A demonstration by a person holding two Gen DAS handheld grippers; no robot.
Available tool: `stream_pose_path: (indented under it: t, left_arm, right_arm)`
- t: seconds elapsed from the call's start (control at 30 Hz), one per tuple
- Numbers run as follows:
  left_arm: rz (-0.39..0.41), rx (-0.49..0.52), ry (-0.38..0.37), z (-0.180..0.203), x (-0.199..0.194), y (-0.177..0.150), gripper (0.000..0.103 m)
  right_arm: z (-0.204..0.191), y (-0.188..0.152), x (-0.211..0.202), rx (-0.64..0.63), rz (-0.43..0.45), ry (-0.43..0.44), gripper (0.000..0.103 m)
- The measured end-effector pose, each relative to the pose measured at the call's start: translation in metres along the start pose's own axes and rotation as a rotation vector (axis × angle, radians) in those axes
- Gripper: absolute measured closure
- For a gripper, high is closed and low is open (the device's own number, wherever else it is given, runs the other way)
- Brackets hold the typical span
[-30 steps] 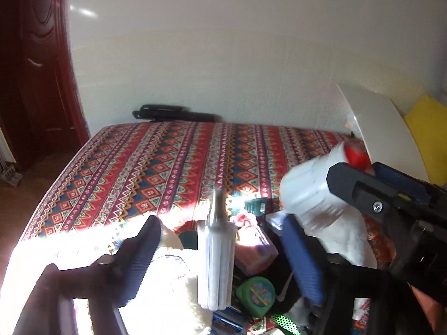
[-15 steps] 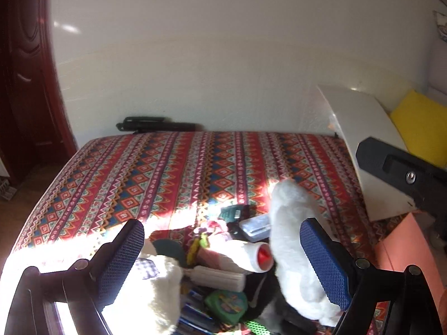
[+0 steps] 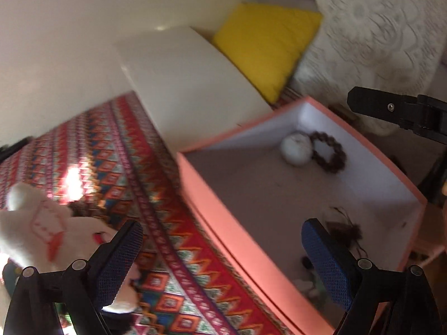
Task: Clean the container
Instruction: 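Grasp the dark glass bottle with left gripper while right grasps brown tassel pouch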
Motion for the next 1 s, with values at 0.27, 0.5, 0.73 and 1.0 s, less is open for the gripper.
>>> stream_pose_path:
  t: [0.27,0.5,0.73,1.0]
  left_arm:
    - [-0.497,0.316,-0.227,0.119,0.115,-0.049,0.008]
    - [-0.867,0.389,-0.306,0.134,0.188,-0.107,0.014]
    - [-0.799,0.269,-0.072,0.081,0.224,-0.067,0.011]
    - [-0.792,0.237,-0.063,0.071,0.215,-0.054,0.024]
  right_arm:
    - [0.123,-0.071,0.048,0.159,-0.221,-0.034,0.038]
    - [0.147,-0.068,0.05,0.214,-0.211,0.009,0.038]
    - [0.15,-0.068,0.063,0.202,-0.213,0.007,0.038]
    - [0.083,-0.112,0.089,-0.122,-0.419,0.045,0.034]
Point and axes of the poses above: each gripper's, at about its wrist camera, not at the fingertips, and x roughly the way its jaws point, z to its right, y to its top, the point moved 9 cm from there along x, roughly the way its jaws point, and after that the axes turned 9 degrees about -y, right-handed, at the moved point
